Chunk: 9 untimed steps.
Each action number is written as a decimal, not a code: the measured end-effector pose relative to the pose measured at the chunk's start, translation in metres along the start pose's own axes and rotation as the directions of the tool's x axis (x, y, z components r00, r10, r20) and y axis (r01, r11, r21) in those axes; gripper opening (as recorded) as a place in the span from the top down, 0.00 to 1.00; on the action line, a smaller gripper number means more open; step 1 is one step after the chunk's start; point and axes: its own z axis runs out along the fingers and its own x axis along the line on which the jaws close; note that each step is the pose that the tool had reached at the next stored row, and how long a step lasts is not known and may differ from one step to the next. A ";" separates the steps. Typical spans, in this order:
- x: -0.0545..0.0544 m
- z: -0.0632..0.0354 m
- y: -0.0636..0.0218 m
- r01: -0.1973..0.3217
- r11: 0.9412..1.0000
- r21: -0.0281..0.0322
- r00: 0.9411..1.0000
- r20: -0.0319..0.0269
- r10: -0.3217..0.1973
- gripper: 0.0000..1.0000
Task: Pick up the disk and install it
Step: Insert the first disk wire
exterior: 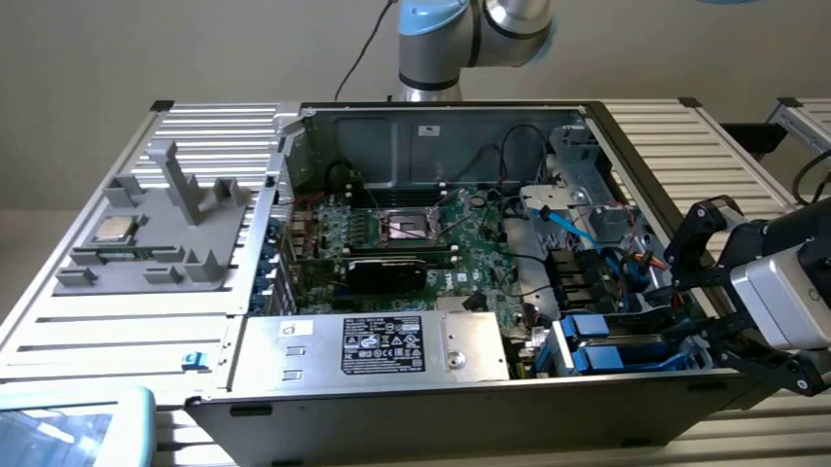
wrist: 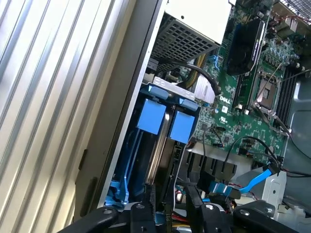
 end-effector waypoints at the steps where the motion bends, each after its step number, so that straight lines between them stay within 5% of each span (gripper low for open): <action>1: 0.000 0.0003 0.0000 0.000 1.000 0.000 1.000 0.000 0.000 0.64; 6: 0.001 0.0016 0.0002 0.001 1.000 0.000 1.000 0.001 -0.001 0.83; 9: 0.000 0.0015 0.0002 0.001 1.000 0.000 1.000 0.001 -0.001 0.84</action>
